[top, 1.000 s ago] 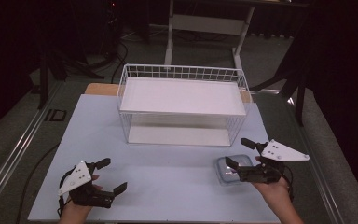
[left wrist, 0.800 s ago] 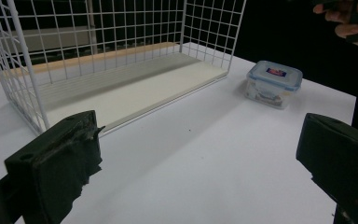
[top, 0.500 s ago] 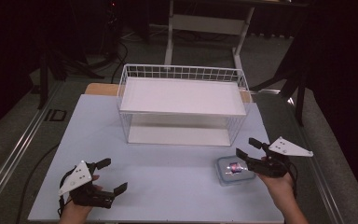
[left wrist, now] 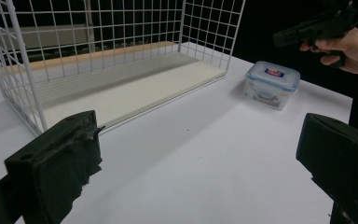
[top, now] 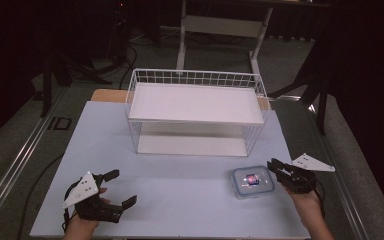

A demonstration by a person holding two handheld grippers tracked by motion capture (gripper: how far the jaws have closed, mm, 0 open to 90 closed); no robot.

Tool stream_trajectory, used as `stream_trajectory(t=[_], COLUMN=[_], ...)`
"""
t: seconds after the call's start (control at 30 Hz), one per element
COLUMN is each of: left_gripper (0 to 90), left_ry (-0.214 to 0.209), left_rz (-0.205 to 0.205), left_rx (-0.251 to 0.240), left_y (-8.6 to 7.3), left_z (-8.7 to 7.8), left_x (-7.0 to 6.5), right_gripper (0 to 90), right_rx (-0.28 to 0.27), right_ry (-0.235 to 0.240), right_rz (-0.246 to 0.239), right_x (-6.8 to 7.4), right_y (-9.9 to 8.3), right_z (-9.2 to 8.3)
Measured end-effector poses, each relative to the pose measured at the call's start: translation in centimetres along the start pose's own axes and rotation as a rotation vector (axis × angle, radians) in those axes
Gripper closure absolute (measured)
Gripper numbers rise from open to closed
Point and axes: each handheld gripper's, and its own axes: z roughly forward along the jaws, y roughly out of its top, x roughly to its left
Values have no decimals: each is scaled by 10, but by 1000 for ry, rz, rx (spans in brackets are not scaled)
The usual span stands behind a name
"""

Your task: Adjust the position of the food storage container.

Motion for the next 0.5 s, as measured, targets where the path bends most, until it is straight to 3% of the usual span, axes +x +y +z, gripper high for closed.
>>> stream_trajectory(t=[0.13,0.5], left_gripper=[6,6], left_ry=[-3,-3], left_rz=[6,2], left_rx=[3,1], left_y=[0,0], left_z=[1,0], left_x=[-1,-1], right_gripper=[895,900], right_rx=[39,202], right_ry=[-33,-37], right_rz=[12,37], right_x=[-7,-9], right_y=[-12,-53], right_z=[0,8])
